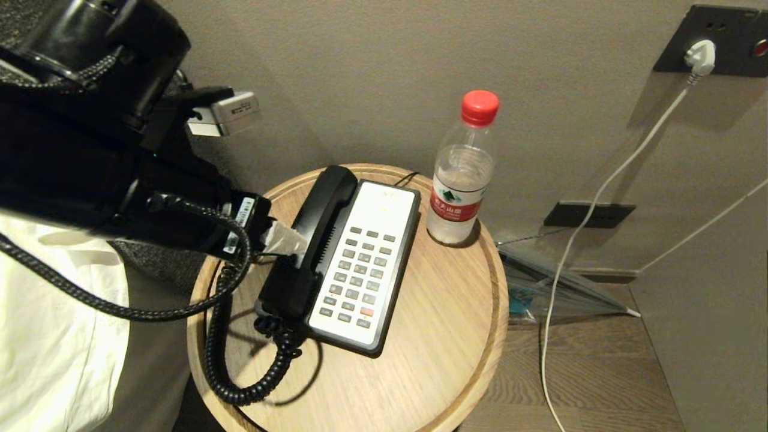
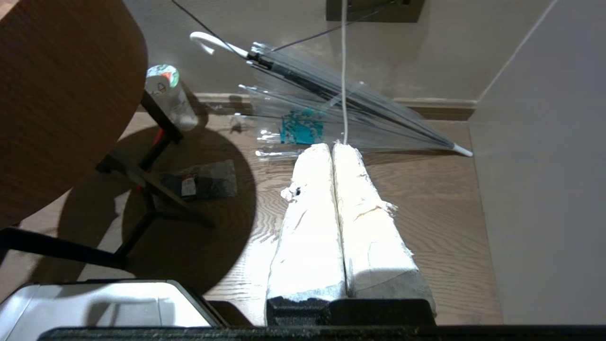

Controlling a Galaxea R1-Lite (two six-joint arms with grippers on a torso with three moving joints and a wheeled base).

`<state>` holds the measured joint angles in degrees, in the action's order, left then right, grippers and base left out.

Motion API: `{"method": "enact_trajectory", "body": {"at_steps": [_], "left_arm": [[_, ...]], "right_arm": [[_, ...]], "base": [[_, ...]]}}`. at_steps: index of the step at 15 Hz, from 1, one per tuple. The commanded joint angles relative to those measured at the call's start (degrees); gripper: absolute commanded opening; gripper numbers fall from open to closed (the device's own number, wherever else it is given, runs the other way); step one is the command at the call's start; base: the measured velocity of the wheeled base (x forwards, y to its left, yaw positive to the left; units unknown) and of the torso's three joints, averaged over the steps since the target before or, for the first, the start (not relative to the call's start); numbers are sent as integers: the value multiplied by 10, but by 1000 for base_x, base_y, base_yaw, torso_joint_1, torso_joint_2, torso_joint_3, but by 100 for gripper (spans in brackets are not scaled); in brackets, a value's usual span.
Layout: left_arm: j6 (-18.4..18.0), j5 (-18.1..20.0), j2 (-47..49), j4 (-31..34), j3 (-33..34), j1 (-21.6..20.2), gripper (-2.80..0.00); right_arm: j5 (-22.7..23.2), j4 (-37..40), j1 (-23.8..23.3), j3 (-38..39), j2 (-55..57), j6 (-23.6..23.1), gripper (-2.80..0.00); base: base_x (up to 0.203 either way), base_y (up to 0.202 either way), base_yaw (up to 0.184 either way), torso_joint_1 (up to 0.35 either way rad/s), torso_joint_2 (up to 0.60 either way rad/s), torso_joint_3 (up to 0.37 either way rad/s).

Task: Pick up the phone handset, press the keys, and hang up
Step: Pick up the desk phone handset

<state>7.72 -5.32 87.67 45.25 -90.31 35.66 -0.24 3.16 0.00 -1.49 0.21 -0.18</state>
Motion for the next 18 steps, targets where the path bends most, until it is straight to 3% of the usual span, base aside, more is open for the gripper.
{"method": "enact_trajectory", "body": {"at_steps": [1,4,17,18], "left_arm": [[-6,-12,17,-10,2,9,0],[-23,-35,41,-54,-3,27,0],[-35,-73,73,-57,6,28,0],[-34,-73,75,-57,6,27,-280]], "right_arm": [[0,0,0,0,0,0,-280],[0,0,0,-1,0,0,-280],[0,0,0,0,0,0,-280],[0,0,0,0,0,0,-280]], "base": [[0,0,0,0,0,0],[0,0,0,0,0,0],[0,0,0,0,0,0],[0,0,0,0,0,0]]}}
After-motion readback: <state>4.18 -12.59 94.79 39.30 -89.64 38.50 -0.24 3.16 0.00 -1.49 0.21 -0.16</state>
